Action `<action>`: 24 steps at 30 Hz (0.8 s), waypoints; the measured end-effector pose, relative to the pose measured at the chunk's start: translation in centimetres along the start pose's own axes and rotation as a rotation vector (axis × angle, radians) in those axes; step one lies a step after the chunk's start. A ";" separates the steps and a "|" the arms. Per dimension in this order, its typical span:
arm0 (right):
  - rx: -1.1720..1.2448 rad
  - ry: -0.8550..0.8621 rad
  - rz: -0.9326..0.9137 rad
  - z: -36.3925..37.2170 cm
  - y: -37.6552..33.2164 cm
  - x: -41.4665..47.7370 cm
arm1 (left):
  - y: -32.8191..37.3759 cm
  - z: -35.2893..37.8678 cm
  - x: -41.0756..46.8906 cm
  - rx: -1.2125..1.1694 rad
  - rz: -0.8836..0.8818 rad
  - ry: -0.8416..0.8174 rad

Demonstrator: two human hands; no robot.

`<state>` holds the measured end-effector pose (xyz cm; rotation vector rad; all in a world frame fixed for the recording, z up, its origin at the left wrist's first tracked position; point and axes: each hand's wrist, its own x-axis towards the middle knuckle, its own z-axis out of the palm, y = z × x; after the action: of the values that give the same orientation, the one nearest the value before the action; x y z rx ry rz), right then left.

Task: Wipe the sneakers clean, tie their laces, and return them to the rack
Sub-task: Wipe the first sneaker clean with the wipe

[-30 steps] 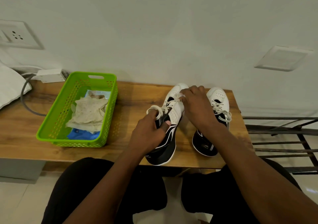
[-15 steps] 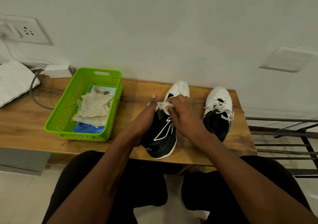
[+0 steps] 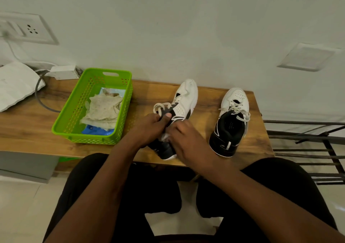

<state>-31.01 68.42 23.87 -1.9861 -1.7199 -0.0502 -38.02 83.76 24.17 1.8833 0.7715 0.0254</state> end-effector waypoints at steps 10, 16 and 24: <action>0.105 0.239 0.386 -0.6 2.4 1.9 | 0.2 1.0 -1.3 -0.030 0.035 0.158; 0.047 0.044 0.028 -2.0 -0.9 -0.1 | 1.7 1.2 -1.1 -0.289 -0.013 0.288; 0.165 0.178 0.368 -4.3 3.1 2.6 | 2.1 0.5 -0.7 -0.417 0.163 0.017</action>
<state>-26.32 68.91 27.42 -2.0718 -1.1909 0.0393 -37.36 82.50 25.91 1.5434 0.5702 0.2836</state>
